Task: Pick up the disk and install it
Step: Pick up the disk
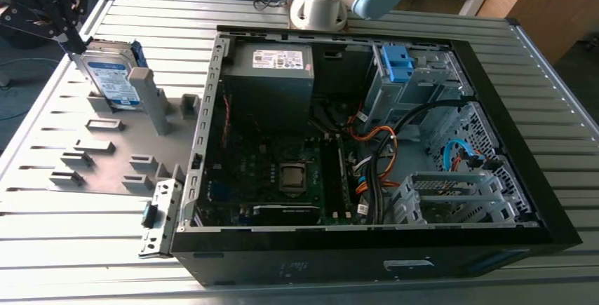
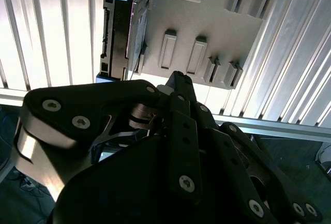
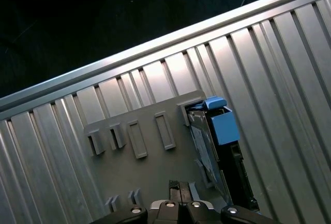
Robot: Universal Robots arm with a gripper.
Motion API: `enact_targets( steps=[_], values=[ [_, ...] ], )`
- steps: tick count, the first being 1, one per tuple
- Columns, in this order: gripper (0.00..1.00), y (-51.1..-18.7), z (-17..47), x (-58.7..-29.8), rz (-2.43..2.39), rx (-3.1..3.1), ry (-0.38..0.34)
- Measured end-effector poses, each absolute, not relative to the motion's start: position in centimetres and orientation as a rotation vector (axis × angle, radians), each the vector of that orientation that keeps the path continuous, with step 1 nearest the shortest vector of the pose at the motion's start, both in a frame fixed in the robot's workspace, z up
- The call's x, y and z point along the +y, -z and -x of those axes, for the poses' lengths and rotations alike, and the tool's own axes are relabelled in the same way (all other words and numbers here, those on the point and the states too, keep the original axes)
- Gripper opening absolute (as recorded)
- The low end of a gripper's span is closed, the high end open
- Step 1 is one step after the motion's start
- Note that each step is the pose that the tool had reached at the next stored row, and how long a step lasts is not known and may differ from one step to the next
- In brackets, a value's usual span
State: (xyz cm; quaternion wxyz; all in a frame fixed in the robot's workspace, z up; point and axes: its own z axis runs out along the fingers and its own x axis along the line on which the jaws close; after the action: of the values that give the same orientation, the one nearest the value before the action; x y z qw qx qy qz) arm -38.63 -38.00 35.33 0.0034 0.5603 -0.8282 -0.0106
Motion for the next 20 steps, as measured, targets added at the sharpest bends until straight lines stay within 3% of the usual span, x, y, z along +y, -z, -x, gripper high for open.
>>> enact_targets(
  steps=[20],
  values=[
    [0.11,-35.33,38.63,-38.0,-1.77,-2.586,0.032]
  ],
)
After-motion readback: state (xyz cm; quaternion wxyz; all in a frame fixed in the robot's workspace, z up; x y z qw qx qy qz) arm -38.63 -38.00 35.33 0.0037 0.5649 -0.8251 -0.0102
